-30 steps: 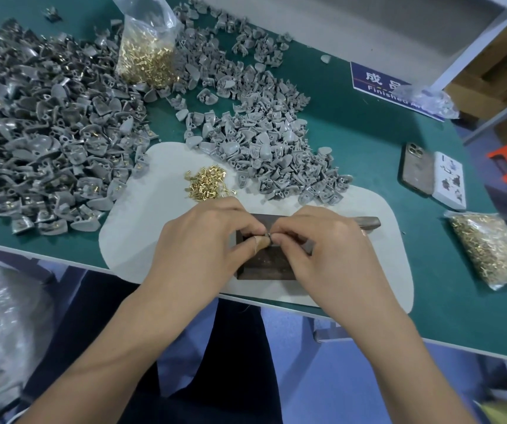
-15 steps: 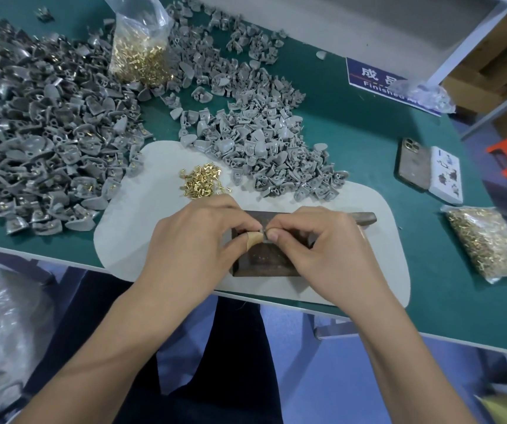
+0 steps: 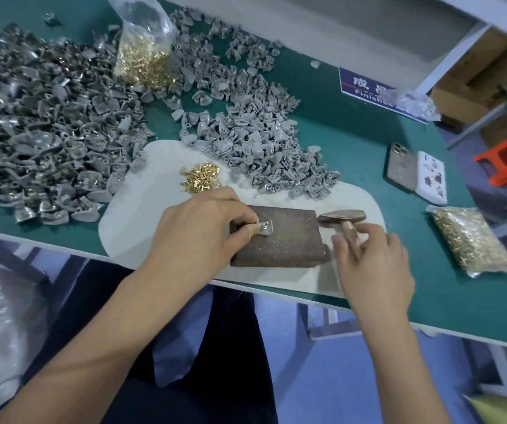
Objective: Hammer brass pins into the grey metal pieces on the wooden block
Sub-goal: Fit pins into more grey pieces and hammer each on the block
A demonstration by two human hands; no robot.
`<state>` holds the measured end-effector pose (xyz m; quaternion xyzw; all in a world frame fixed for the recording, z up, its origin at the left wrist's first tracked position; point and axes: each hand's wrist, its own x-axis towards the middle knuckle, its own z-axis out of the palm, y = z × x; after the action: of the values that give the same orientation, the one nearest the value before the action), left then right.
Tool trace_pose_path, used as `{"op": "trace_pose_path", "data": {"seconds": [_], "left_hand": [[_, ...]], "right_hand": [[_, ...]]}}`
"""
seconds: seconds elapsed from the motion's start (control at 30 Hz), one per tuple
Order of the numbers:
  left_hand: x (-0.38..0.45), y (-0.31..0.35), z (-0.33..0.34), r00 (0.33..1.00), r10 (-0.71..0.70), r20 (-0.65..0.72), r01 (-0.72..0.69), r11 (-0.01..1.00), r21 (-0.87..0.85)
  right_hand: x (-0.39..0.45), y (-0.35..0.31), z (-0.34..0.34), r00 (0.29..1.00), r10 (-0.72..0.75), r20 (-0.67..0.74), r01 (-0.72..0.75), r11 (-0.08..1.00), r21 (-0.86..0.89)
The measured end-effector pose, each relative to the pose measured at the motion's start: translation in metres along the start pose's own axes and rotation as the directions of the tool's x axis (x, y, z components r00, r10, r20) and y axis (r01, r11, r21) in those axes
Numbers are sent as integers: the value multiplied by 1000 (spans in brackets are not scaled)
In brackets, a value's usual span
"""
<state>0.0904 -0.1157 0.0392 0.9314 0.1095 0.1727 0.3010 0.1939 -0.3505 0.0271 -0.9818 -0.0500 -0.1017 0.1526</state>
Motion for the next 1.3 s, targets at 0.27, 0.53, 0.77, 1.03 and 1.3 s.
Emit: {"op": "trace_pose_path", "data": {"seconds": [0.27,0.53,0.77,1.03,1.3], "left_hand": [[-1,-2,2,1000,-10,0,10,1000,-5],[3,-2,-1,1000,22,-10,-22,999,36],[4,-4,-2,999,46,-3,-46,997,56],[4,-3,-1,999,46,-8,-46,997,65],[2,-3,0,998,45,-39,-42,997,68]], "right_hand": [[10,18,-24,993,-71,92,76,996,-47],[-21,-33,-58,873,-419,251,273,845,460],[-36,-51,-64,895,-418,156,335,860,385],[-31,-54,-79,890,-446,95,388,850,357],[-36,-57,-72,899,-403,171,337,887,314]]}}
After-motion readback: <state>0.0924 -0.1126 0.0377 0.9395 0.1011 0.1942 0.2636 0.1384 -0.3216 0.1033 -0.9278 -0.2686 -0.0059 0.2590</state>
